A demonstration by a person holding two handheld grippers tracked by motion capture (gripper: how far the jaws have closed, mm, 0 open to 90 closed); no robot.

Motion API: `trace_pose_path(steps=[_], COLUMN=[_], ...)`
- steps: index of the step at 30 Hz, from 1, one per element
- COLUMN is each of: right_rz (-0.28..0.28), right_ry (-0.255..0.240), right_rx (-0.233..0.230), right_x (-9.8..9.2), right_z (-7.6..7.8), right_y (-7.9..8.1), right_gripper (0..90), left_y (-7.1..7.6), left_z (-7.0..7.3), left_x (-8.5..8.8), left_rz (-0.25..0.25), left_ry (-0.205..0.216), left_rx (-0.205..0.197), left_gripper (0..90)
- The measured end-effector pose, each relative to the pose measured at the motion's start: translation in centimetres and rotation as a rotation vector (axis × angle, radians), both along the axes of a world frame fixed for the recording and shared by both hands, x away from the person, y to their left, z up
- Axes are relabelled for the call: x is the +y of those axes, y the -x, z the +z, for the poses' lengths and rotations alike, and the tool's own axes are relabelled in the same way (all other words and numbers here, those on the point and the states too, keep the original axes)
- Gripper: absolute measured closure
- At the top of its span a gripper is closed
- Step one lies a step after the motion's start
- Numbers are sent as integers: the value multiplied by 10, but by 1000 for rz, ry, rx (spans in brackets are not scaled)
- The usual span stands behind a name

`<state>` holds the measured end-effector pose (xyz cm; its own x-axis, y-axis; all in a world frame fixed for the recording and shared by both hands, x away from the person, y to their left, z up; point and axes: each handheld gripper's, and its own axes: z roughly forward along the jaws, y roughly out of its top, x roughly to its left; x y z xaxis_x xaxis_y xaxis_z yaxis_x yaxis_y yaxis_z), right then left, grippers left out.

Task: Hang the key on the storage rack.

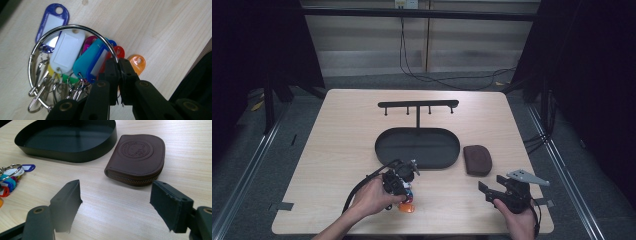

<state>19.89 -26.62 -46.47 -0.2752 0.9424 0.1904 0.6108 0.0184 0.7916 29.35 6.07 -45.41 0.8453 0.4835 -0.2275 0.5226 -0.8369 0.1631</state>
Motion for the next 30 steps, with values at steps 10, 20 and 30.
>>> trace_pose_path(steps=[10,20,30], right_rz=[1,3,4], right_ry=[1,3,0], right_rx=[4,5,-1], right_x=[0,0,-1], right_z=[0,0,1], right_y=[0,0,1], right_gripper=[247,247,232], left_y=[-4,-6,-13], left_z=[21,37,46], left_x=[9,13,13], left_rz=[27,-5,7], left_ry=[25,-27,-71], left_rx=[-23,-59,-51], left_gripper=[872,872,875])
